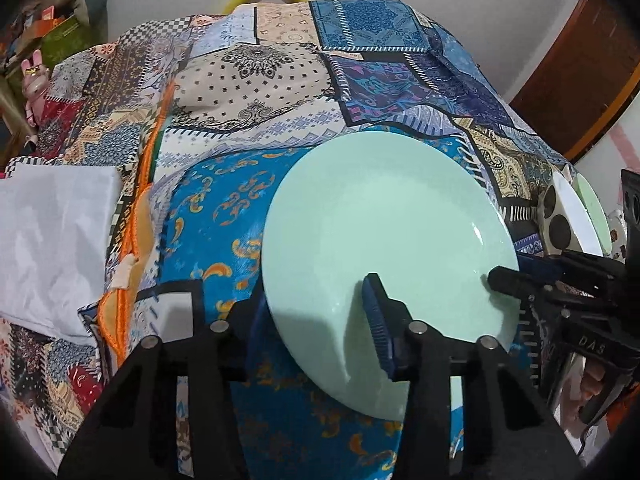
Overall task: Organize plates and bowls
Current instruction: 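Move both tools to the mint green plate and grip its rim, then lift the mint green plate with both tools and carry it over the white plate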
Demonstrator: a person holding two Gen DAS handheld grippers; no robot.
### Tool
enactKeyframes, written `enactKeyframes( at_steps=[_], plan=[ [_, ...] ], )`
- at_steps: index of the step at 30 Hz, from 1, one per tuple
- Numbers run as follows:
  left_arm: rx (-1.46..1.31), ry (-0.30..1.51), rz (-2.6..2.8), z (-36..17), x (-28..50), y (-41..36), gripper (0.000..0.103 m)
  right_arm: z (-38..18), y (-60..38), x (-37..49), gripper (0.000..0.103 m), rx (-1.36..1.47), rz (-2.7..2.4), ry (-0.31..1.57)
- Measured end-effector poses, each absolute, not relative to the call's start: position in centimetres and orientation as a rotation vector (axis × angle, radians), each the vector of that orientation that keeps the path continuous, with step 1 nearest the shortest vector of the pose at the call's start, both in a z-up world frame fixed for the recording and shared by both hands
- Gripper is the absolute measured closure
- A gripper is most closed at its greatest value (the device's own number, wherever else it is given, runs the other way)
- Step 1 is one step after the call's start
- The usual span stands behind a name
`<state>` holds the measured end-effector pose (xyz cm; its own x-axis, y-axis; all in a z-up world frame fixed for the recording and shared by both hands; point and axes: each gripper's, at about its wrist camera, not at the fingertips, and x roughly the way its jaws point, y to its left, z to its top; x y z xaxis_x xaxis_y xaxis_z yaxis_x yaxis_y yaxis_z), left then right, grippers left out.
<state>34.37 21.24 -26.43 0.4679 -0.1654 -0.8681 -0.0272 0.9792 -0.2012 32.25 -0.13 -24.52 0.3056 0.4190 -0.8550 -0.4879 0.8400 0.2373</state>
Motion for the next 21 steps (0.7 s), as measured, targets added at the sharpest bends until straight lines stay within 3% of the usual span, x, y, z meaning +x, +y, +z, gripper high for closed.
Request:
enactKeyframes(
  at_steps=[21],
  plan=[
    [-0.138,1.039,-0.045,-23.0,26.8,18.0,0.061,-22.9,-2.7,28.1,0.078,-0.024,0.648,1.073]
  ],
)
